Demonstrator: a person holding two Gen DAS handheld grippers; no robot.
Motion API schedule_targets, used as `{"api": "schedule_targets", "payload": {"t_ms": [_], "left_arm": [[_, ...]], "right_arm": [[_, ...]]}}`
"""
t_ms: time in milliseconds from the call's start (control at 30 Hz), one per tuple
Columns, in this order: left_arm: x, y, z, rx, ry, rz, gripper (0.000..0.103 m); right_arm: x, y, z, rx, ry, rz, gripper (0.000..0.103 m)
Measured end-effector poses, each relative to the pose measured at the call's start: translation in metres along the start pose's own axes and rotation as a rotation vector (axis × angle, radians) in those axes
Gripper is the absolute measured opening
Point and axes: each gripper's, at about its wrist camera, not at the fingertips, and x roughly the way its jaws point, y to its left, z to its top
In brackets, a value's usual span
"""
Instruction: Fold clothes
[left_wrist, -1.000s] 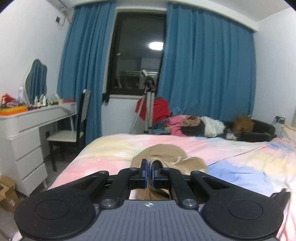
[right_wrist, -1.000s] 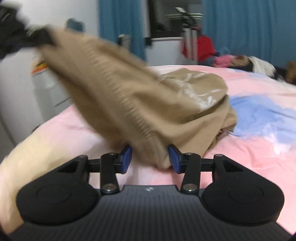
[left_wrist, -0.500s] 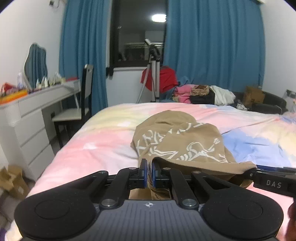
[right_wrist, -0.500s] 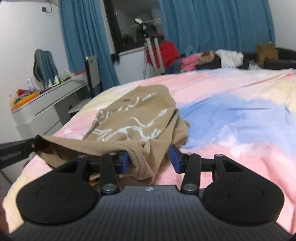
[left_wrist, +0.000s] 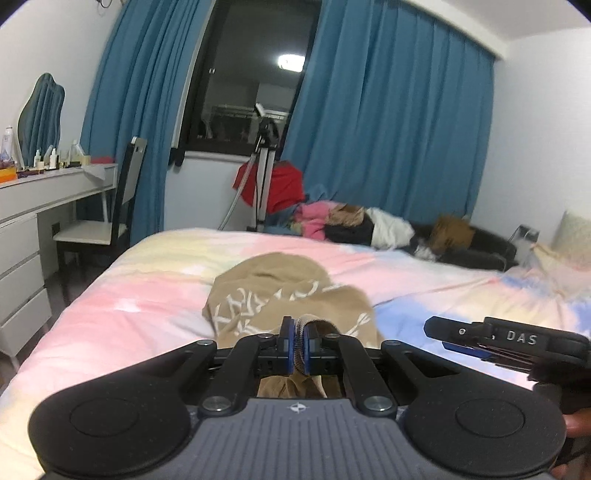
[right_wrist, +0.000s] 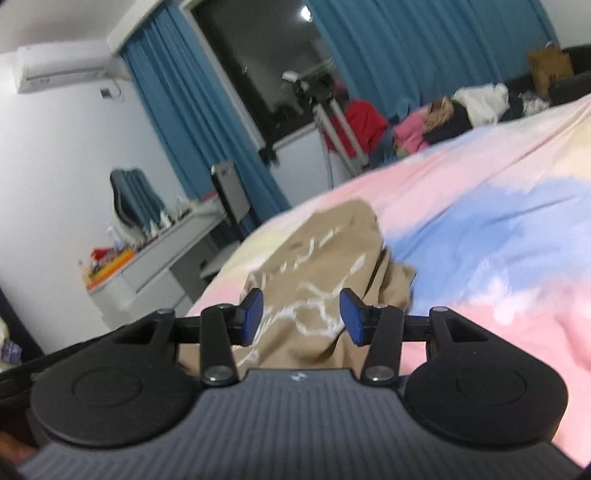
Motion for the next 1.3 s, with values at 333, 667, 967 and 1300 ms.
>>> {"api": "schedule_targets", "payload": {"t_ms": [333, 667, 967, 1300], "left_arm": [[-0.004, 0.001, 0.002, -0.01, -0.002, -0.002, 0.005], [-0.008, 0.001, -0.004, -0.008, -0.08, 0.096, 0.004], [-0.027, 0.005, 0.005, -0.059, -0.162, 0.111, 0.004], [-0.023, -0.009, 0.003, 0.025, -0.125, 0.081, 0.004]], "right_arm": [[0.0, 0.054, -0.023, -0.236, 0.063, 0.104, 0.052], [0.032, 0.037, -0.042, -0.141, 0.017, -0.301, 0.054], [0.04, 0.017, -0.039, -0.162, 0.158, -0.371, 0.058], [-0.011, 0.035, -0.011, -0.364, -0.249, -0.525, 0.058]]}}
